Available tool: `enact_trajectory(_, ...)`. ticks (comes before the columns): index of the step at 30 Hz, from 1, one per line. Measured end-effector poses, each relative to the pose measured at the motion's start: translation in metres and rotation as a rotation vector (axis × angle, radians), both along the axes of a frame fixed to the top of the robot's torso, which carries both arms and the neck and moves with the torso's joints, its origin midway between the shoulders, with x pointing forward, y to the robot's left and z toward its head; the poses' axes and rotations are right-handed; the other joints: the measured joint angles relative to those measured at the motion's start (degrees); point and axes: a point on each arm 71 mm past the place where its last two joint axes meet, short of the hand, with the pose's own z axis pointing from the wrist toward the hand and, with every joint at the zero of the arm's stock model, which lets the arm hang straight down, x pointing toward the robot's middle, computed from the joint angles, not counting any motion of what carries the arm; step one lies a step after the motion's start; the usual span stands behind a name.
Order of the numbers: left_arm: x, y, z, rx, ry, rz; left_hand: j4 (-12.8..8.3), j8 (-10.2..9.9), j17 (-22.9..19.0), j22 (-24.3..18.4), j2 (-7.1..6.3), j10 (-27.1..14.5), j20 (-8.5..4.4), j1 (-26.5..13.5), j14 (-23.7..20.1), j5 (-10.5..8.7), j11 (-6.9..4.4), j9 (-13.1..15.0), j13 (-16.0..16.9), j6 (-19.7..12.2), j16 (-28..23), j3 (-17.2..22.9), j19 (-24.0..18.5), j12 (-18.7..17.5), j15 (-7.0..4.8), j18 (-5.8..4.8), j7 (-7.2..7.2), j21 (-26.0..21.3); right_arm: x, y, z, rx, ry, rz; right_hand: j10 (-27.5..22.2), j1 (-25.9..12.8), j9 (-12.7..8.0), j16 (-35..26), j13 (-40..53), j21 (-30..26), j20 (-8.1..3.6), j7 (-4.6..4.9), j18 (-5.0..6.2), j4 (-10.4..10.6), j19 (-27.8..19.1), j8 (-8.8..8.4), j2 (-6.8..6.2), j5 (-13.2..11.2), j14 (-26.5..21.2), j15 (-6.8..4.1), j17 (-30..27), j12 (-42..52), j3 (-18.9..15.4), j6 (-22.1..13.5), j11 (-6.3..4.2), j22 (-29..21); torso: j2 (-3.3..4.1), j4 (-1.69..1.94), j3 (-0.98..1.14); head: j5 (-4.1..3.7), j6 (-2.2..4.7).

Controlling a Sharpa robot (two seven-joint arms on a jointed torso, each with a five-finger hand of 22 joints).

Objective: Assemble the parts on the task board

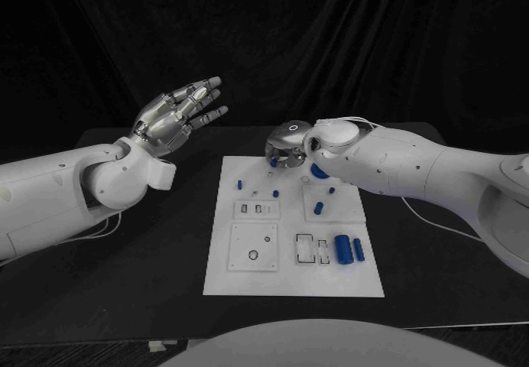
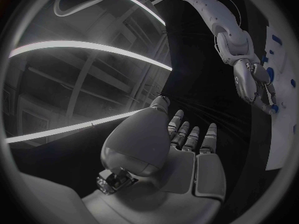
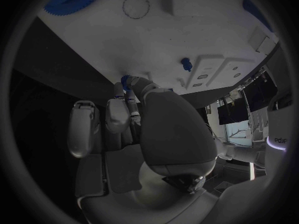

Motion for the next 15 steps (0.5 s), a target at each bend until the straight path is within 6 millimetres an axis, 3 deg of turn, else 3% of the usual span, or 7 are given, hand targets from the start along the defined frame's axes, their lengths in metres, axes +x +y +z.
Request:
enact_trajectory(2,0.0000,0.0001,-0.0001,0.000,0.000,0.000,0.0,0.0,0.0,0.0,0.00,0.0,0.00,0.0,0.0,0.00,0.00,0.0,0.0,0.0,0.0,0.0,0.0,0.0,0.00,0.00,0.00,0.0,0.0000,-0.0008,-0.0005,-0.003,0.003,-0.003,-1.3,-0.2,0.0,-0.4,0.0,-0.4,0.40,-0.56,0.00,-0.2,-0.4,-1.28,0.13,-0.7,-0.7,0.32,-0.5,-0.7,0.2,-2.2,0.24,0.0,0.00,0.01,0.00,0.00,0.00)
enact_trajectory(4,0.0000,0.0000,-0.0003,0.001,0.001,0.000,0.0,0.0,0.0,0.0,0.00,0.0,0.00,0.0,0.0,0.00,0.00,0.0,0.0,0.0,0.0,0.0,0.0,0.0,0.00,0.00,0.00,0.0,0.0003,-0.0027,-0.0013,-0.009,0.009,-0.009,-3.5,-0.8,-1.2,-0.9,-0.6,-1.0,0.81,-1.85,0.00,-0.1,-0.8,-3.59,-0.48,-1.6,-1.2,0.80,-1.2,-2.3,0.6,-5.9,0.77,0.0,0.00,0.03,0.00,-0.03,0.00)
enact_trajectory(5,0.0000,0.0000,-0.0004,0.001,0.001,0.000,0.0,0.0,0.0,0.0,0.00,0.0,0.00,0.0,0.0,0.00,0.00,0.0,0.0,0.0,0.0,0.0,0.0,0.0,0.00,0.00,0.00,0.0,0.0004,-0.0034,-0.0016,-0.012,0.011,-0.012,-5.1,-1.0,-2.0,-1.1,-1.0,-1.3,0.94,-3.01,0.00,0.0,-1.2,-4.61,-0.72,-2.2,-1.5,1.11,-1.6,-3.4,0.9,-8.5,0.98,0.0,0.01,0.03,0.00,-0.06,0.02)
enact_trajectory(6,0.0000,0.0000,-0.0004,0.001,0.002,0.000,0.0,0.0,0.0,0.0,0.00,0.0,0.00,0.0,0.0,0.00,0.00,0.0,0.0,0.0,0.0,0.0,0.0,0.0,0.00,0.00,0.00,0.0,0.0005,-0.0039,-0.0019,-0.014,0.013,-0.015,-7.4,-1.1,-3.3,-1.6,-1.7,-1.9,1.11,-4.80,0.00,-0.1,-1.8,-5.32,-0.85,-3.1,-2.2,1.11,-2.3,-5.1,0.9,-12.5,1.20,0.0,0.01,0.04,0.00,-0.07,0.04)
enact_trajectory(9,0.0000,0.0000,-0.0005,0.002,0.002,-0.001,0.0,0.0,0.0,0.0,0.00,0.0,0.00,0.0,0.0,0.00,0.00,0.0,0.0,0.0,0.0,0.0,0.0,0.0,0.00,0.00,0.00,0.0,0.0007,-0.0046,-0.0025,-0.020,0.019,-0.022,-11.8,-1.1,-8.1,-2.4,-2.6,-3.1,1.51,-7.31,0.00,-1.1,-2.8,-6.07,-0.85,-4.6,-3.3,1.33,-4.0,-8.4,-0.3,-24.6,1.39,-0.5,0.01,0.06,0.01,-0.08,0.08)
enact_trajectory(13,-0.0001,-0.0001,-0.0008,0.002,0.003,-0.001,0.0,0.0,0.0,-0.1,0.00,0.0,0.00,0.0,0.0,0.00,0.00,0.0,0.0,0.0,0.0,0.0,0.0,0.0,0.00,0.00,0.00,0.0,0.0006,-0.0072,-0.0031,-0.023,0.023,-0.030,-13.9,-1.4,-11.2,-2.9,-3.0,-4.1,1.81,-8.58,0.09,-1.4,-3.5,-6.40,-0.58,-5.0,-4.1,1.60,-5.0,-9.9,-2.2,-31.4,1.67,-1.2,0.01,0.06,0.01,-0.03,0.28)
enact_trajectory(15,-0.0004,0.0001,-0.0008,0.002,0.004,-0.001,0.0,0.0,0.0,-0.1,0.00,0.0,0.00,0.0,0.0,0.00,0.00,0.0,0.0,0.0,0.0,0.0,0.0,0.0,0.00,0.00,0.00,0.0,-0.0001,-0.0102,-0.0032,-0.020,0.023,-0.031,-14.0,-1.3,-12.3,-2.9,-3.0,-4.4,1.82,-9.06,0.95,-1.5,-3.9,-6.74,-0.40,-5.2,-4.3,1.80,-5.3,-9.9,-2.8,-34.2,1.76,-1.5,0.02,0.06,0.00,0.13,0.47)
